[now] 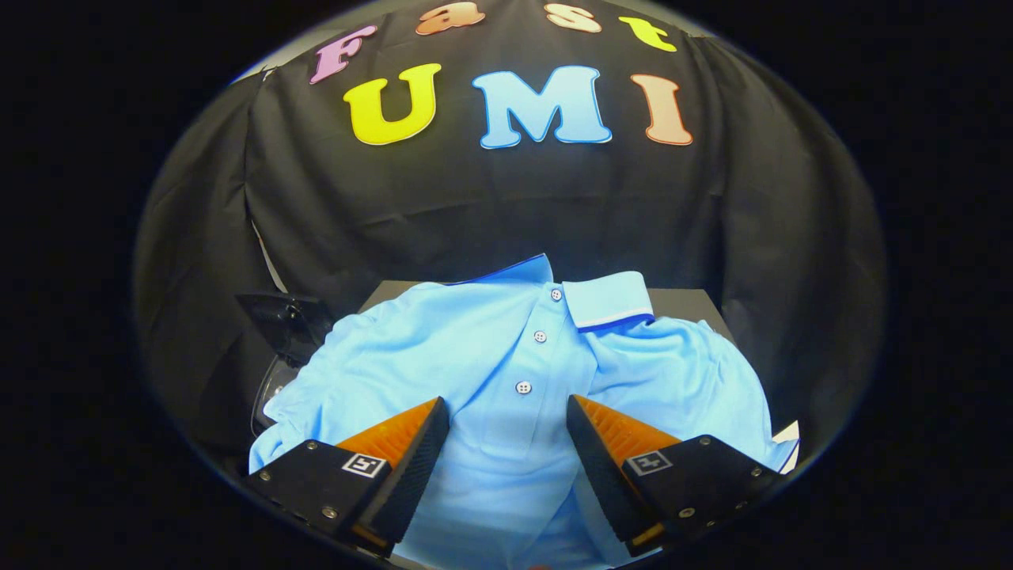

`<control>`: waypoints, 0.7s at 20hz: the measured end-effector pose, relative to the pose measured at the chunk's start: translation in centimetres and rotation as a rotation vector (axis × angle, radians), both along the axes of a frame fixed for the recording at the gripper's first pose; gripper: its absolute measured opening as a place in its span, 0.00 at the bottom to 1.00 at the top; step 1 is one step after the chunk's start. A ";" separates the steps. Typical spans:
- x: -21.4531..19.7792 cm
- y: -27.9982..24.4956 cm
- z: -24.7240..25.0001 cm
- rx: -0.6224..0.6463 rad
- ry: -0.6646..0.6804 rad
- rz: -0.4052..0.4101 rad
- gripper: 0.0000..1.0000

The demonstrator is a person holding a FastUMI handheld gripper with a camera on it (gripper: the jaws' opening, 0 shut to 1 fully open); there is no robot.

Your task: Put the clothes into the washing machine and then close the washing machine lid.

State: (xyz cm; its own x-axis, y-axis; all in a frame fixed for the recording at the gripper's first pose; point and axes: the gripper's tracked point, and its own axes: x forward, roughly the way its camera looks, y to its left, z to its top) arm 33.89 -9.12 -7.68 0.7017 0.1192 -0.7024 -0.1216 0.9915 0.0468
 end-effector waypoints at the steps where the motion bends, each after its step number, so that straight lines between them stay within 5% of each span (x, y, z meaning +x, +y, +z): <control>1: 0.0 -0.1 0.0 -0.011 -0.002 0.003 0.94; 6: 0.1 -0.3 -0.1 -0.032 0.022 0.010 0.87; 14: -0.4 0.6 0.4 0.074 -0.021 0.034 0.16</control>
State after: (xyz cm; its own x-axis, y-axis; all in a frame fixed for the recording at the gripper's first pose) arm 33.53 -8.51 -7.30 0.7110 0.1941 -0.6759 -0.1568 0.9807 0.1167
